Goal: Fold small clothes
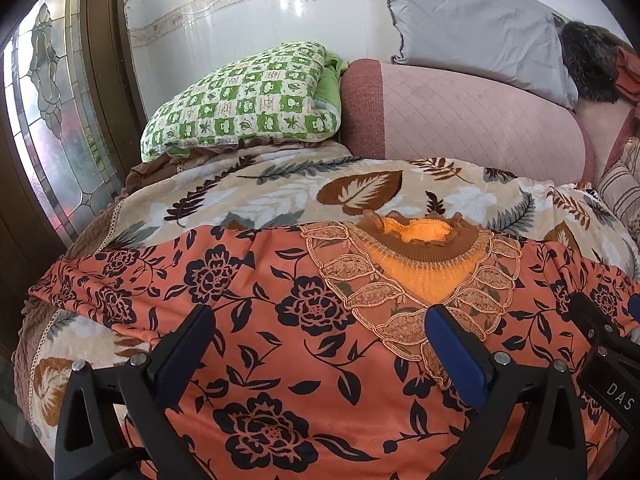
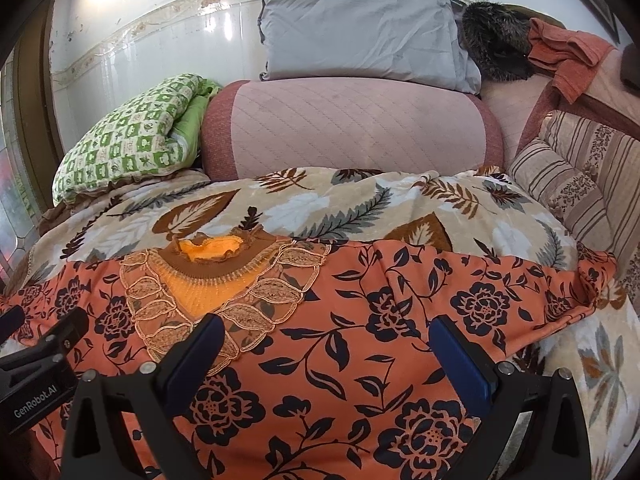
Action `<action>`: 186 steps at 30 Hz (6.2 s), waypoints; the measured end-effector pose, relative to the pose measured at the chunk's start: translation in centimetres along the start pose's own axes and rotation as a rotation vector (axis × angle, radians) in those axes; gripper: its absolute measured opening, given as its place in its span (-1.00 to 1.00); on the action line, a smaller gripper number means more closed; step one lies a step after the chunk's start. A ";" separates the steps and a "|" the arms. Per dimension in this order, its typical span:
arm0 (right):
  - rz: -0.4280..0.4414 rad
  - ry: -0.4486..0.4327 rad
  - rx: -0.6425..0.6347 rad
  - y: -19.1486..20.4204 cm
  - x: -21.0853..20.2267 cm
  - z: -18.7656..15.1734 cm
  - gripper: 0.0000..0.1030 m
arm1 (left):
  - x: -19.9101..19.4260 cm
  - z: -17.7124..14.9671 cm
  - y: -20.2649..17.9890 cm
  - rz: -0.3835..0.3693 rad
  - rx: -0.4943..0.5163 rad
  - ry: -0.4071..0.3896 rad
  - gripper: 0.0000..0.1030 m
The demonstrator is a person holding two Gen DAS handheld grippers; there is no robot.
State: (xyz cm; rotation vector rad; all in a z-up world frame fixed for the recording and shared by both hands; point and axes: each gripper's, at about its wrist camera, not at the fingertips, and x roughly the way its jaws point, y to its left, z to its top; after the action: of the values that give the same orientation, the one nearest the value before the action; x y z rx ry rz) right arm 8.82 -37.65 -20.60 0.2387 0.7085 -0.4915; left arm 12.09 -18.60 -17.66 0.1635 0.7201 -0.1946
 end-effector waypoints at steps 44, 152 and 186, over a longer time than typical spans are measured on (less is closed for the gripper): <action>-0.015 0.023 -0.010 -0.1 0.4 0.0 1.00 | 0.5 -0.7 -1.3 -0.004 0.045 0.022 1.00; 0.969 0.376 0.447 5.3 4.3 2.7 0.81 | 5.0 0.9 18.0 0.151 -0.371 0.155 1.00; 0.790 0.533 1.033 -7.7 6.2 -7.8 0.74 | 11.7 6.6 3.3 -0.225 -0.142 0.225 0.95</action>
State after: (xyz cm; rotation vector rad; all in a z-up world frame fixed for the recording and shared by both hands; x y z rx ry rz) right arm 4.64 -43.55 -30.88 1.5972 0.7490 0.0275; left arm 25.66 -18.27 -20.29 -0.0332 0.9741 -0.3423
